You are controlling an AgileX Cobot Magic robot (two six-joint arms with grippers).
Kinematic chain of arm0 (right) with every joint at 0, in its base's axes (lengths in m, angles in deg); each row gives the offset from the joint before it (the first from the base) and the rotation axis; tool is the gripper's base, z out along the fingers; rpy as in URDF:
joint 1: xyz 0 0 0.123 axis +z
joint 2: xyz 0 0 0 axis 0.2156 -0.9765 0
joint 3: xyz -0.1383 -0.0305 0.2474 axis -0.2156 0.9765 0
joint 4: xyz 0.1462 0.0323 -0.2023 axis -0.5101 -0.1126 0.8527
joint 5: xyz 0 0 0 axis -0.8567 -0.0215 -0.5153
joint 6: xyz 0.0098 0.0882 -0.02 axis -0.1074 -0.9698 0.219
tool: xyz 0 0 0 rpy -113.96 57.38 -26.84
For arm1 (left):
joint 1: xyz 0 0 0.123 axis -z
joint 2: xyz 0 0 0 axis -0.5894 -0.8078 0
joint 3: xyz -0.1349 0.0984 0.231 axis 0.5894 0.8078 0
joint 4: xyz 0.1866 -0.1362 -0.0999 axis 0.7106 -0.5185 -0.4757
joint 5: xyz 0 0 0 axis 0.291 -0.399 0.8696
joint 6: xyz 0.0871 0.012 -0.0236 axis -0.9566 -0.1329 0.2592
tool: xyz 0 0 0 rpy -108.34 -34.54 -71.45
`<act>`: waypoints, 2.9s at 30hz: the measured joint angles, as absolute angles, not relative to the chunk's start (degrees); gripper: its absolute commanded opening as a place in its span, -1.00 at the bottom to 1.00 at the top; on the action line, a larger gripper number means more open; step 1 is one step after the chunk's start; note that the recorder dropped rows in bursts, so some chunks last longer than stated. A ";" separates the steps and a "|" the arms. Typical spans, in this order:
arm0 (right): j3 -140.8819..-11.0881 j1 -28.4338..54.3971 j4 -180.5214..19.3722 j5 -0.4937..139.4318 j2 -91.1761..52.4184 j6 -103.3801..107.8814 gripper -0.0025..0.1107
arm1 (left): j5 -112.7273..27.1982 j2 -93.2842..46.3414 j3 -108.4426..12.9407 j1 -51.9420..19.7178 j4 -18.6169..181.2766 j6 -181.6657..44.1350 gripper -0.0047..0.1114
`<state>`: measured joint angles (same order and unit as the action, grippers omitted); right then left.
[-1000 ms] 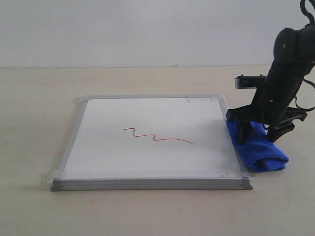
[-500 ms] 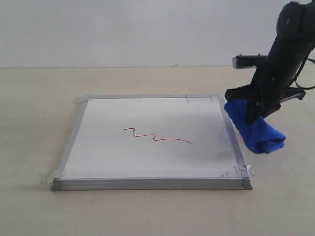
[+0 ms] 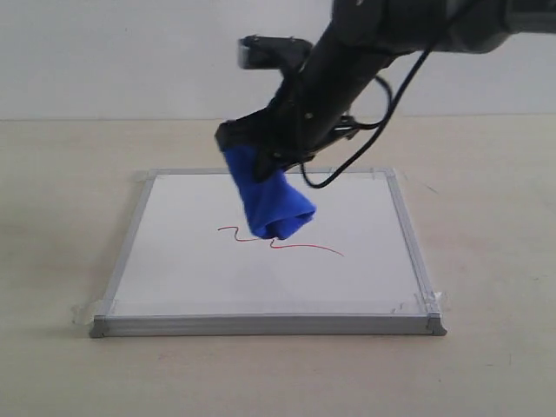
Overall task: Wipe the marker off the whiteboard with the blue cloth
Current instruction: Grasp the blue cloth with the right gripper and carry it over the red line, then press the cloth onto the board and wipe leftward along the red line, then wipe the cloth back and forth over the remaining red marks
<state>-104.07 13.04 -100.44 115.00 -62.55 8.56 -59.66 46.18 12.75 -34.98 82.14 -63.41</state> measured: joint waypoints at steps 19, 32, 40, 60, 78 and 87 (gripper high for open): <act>-119.90 17.25 -101.77 114.39 -83.70 -0.83 -0.96 | -59.66 46.18 12.75 -34.98 82.14 -63.41 -0.84; -128.06 17.74 -75.70 126.73 -86.75 -15.73 -0.96 | -59.66 46.18 12.75 -34.98 82.14 -63.41 -0.84; -127.94 16.84 -76.66 126.38 -86.26 -12.67 -0.96 | -59.66 46.18 12.75 -34.98 82.14 -63.41 -0.84; -127.58 18.12 -83.10 119.29 -86.37 -9.12 -0.96 | -59.66 46.18 12.75 -34.98 82.14 -63.41 -0.84; -127.56 18.08 -79.86 116.83 -86.37 -17.15 -0.96 | -59.66 46.18 12.75 -34.98 82.14 -63.41 -0.84; -127.56 21.11 -87.83 114.82 -86.37 -2.54 -0.96 | -59.66 46.18 12.75 -34.98 82.14 -63.41 -0.84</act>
<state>-127.56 21.11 -87.83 114.82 -86.37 -2.54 -59.66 46.18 12.75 -34.98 82.14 -63.41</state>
